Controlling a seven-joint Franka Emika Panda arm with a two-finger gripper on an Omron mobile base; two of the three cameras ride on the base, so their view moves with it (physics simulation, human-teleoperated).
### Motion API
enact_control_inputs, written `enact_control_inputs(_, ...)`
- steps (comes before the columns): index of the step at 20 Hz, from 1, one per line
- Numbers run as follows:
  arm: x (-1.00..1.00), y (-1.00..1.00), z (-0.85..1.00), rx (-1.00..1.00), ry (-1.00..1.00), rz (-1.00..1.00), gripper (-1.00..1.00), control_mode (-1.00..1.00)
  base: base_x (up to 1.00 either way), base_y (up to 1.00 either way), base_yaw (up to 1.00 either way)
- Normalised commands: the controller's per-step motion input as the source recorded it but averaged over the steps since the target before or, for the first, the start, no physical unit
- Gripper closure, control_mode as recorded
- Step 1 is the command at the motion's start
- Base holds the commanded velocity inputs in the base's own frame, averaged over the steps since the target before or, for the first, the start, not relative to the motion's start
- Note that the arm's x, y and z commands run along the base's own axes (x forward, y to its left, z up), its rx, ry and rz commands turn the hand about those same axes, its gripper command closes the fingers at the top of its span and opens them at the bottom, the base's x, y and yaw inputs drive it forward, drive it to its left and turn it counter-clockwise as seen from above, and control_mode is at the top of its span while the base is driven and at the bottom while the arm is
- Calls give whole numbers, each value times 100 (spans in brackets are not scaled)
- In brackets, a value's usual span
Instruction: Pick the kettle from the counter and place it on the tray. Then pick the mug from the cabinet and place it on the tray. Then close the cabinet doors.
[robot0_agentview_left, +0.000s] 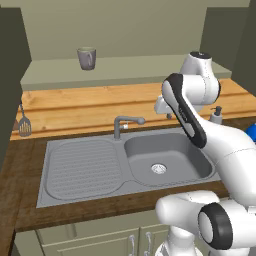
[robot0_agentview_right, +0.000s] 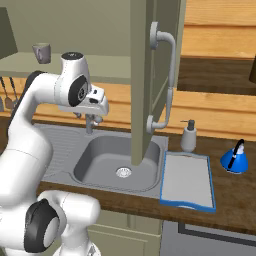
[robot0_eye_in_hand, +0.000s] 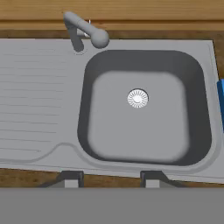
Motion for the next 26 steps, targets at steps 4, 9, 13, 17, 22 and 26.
enact_control_inputs(4,-4,0,0,0,0,0,-100,-100,0,0,0)
enact_control_inputs(9,-40,0,-10,-6,-5,6,-100,-100,0,0,0)
enact_control_inputs(13,-89,0,-11,-5,-29,7,-100,-100,0,0,0)
enact_control_inputs(17,-87,0,-5,-1,-23,2,-100,-100,0,0,0)
enact_control_inputs(22,-77,0,-5,0,-11,-13,-100,-100,0,0,0)
enact_control_inputs(26,-63,0,0,1,0,-33,-100,-100,0,0,0)
